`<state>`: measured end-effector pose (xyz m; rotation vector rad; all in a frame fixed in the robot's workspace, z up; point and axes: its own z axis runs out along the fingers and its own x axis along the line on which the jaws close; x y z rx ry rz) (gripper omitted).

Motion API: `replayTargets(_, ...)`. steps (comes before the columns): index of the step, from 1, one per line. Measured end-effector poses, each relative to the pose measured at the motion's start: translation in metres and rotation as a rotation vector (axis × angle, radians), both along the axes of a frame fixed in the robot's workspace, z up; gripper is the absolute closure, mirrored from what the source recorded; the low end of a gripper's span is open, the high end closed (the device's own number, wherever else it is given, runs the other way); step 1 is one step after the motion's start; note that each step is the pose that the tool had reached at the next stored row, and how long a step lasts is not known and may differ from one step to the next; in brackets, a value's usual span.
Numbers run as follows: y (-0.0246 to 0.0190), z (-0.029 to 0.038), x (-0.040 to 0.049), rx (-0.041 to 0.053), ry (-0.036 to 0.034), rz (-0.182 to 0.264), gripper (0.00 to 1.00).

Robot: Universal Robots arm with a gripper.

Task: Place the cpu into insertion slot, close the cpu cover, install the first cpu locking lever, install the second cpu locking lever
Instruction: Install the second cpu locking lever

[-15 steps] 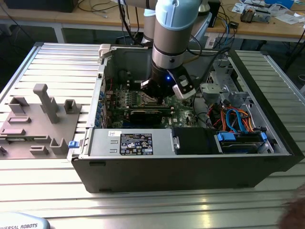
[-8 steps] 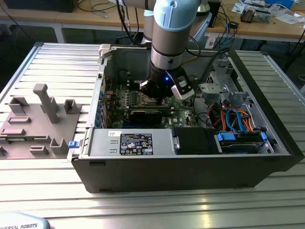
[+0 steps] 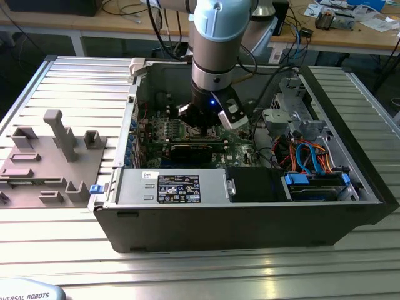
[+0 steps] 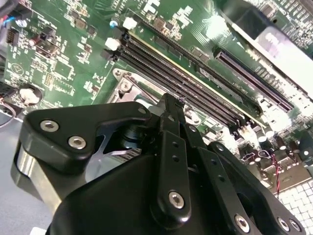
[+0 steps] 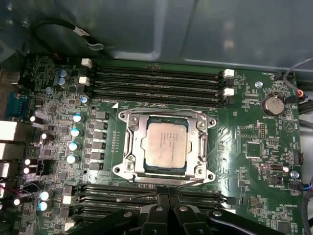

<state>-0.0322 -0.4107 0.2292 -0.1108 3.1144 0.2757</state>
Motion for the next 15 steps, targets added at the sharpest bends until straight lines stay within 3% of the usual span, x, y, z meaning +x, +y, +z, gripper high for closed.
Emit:
replayTargets(8, 0.0001, -0.0065, -0.0157, 0.001, 0.0, 0.0, 0.89)
replayTargets(15, 0.0023, -0.0179, -0.0312, 0.0023, 0.0, 0.005, 0.89)
